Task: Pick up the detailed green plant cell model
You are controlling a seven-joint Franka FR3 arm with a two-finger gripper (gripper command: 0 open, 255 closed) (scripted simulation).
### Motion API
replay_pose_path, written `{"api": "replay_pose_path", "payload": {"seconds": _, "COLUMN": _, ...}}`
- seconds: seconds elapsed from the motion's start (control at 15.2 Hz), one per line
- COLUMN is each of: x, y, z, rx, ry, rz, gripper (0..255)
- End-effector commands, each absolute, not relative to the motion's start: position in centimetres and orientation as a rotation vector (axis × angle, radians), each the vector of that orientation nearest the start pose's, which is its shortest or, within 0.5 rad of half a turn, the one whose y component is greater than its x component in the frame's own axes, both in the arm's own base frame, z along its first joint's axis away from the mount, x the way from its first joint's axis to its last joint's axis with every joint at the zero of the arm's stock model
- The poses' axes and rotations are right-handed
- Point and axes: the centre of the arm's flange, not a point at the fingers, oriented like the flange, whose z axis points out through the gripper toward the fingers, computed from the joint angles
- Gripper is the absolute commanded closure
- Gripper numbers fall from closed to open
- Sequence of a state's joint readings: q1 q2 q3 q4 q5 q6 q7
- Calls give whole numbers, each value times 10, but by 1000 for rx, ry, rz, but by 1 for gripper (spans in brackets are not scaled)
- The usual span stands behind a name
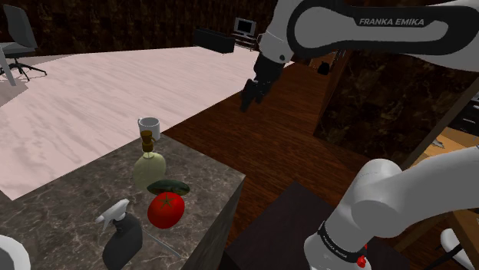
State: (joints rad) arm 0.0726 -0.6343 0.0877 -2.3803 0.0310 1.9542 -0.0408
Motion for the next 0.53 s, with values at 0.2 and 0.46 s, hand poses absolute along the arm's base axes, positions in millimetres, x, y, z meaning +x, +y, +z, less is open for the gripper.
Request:
{"api": "replay_pose_path", "payload": {"seconds": 0.2, "x": 408, "y": 113, "z": 519, "rx": -3161, "ry": -409, "rz": -322, "gripper": 0}}
{"api": "replay_pose_path", "payload": {"seconds": 0.46, "x": 432, "y": 148, "z": 482, "rx": -3188, "ry": -510, "rz": -316, "gripper": 0}}
